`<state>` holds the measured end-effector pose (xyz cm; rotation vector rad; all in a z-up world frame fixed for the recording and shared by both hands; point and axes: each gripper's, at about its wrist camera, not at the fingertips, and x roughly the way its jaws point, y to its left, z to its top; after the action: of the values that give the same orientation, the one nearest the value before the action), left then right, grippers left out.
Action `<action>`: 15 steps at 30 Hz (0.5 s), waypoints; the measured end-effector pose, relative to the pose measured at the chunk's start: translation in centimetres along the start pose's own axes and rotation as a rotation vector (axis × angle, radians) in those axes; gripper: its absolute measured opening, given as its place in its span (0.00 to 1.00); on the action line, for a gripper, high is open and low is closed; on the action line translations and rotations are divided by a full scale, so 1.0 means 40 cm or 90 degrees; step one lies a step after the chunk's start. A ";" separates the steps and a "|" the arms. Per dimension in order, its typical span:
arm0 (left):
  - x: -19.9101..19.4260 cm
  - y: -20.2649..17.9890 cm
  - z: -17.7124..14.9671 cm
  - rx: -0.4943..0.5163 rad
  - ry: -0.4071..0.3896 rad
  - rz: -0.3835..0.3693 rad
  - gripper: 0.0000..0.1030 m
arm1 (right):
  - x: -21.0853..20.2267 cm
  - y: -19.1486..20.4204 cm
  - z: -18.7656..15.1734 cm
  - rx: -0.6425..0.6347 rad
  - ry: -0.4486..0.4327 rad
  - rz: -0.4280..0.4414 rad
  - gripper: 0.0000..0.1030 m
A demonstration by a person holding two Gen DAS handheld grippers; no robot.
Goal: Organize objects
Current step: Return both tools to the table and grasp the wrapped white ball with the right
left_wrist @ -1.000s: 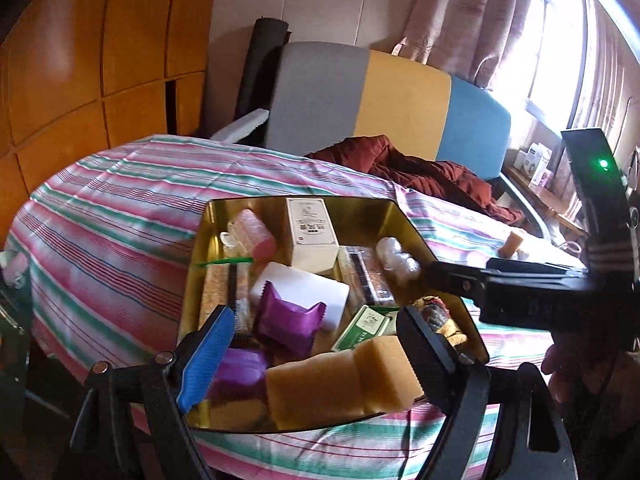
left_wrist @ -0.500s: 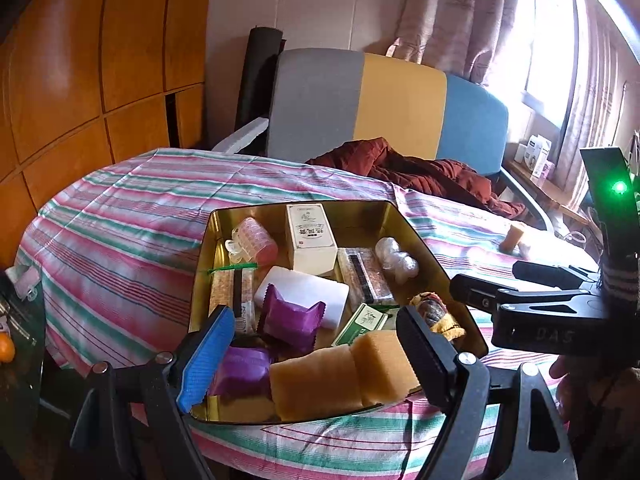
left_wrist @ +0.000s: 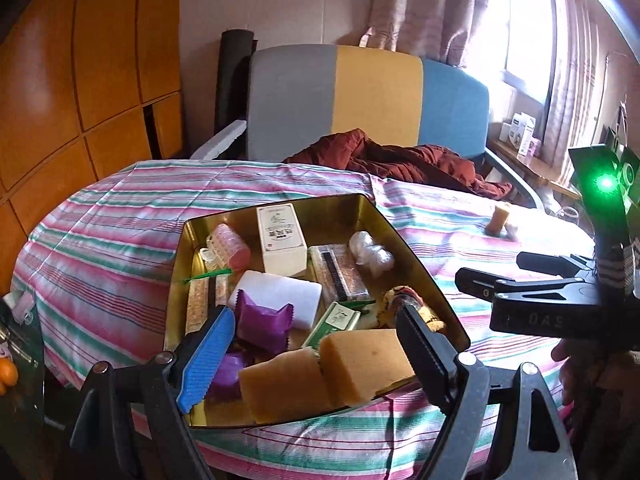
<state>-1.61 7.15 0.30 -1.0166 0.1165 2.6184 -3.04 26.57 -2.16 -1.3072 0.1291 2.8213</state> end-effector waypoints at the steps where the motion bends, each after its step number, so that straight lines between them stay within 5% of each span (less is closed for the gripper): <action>1: 0.001 -0.008 0.003 0.005 0.000 0.000 0.82 | 0.001 -0.007 -0.002 0.002 0.001 -0.003 1.00; 15: 0.027 -0.136 0.055 0.085 -0.007 -0.040 0.82 | 0.009 -0.206 0.007 0.070 0.029 -0.066 1.00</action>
<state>-1.99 12.99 1.43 -0.9456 0.2490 2.5216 -2.99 34.80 -2.78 -1.3151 0.2084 2.6596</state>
